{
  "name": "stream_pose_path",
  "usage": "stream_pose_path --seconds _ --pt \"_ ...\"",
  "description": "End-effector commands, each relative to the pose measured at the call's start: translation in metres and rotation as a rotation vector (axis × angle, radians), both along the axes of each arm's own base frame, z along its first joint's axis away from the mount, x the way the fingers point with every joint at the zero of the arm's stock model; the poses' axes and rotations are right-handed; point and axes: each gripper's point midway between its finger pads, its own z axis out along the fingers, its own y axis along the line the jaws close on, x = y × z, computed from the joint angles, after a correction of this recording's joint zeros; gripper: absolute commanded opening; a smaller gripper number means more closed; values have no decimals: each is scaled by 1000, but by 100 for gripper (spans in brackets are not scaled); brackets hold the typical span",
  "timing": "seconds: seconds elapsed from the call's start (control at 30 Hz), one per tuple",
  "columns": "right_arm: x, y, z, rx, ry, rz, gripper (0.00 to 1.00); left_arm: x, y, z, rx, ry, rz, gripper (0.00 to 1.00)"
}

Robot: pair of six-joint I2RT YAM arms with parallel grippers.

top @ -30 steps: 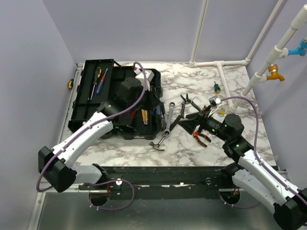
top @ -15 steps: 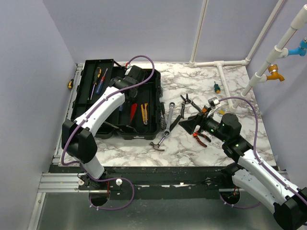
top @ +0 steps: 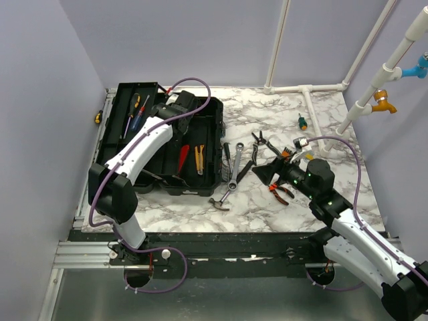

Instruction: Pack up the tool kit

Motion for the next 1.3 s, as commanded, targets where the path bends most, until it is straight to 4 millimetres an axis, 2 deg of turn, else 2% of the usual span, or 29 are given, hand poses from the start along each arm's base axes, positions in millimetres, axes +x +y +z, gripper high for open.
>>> stream_pose_path --seconds 0.0,0.1,0.13,0.2,0.33,0.37,0.47,0.5,0.57,0.63,0.7,0.8,0.9,1.03,1.07,1.13,1.27 --pt "13 -21 -15 -46 56 -153 80 -2 11 23 52 -51 17 0" --pt "19 -32 -21 -56 82 -229 80 1 18 23 77 -52 18 6" --pt "22 -42 -27 -80 107 -292 79 1 18 18 75 -29 20 7" --pt "29 -64 -40 -135 172 -431 80 2 16 12 62 -4 26 28" --pt "38 -109 -59 -291 277 -696 81 2 2 15 -25 -18 -6 51" --pt "40 -114 -60 -323 294 -730 81 1 -4 18 -53 -32 -22 60" --pt "51 -115 -62 -388 336 -758 81 -2 -27 26 -117 -67 -92 74" --pt "56 -115 -60 -395 343 -776 82 -4 -35 31 -134 -83 -111 76" --pt "65 -119 -58 -412 351 -832 94 -9 -51 40 -172 -116 -155 80" --pt "75 -125 -57 -445 365 -903 99 -17 -72 48 -240 -152 -222 82" --pt "84 -135 -57 -491 388 -1005 100 -27 -99 56 -355 -191 -314 87" --pt "105 -143 -52 -542 386 -1095 100 -45 -133 65 -578 -260 -455 99" --pt "136 -145 -41 -583 348 -1106 100 -61 -147 64 -725 -321 -522 99" --pt "188 -161 -33 -671 367 -1036 94 -79 -154 59 -860 -389 -587 99" --pt "199 -165 -37 -690 387 -1007 93 -84 -157 55 -881 -390 -601 99" --pt "219 -162 -44 -740 395 -894 93 -93 -162 47 -925 -382 -643 99" --pt "249 -170 -63 -845 420 -842 88 -113 -183 44 -1026 -387 -786 99"
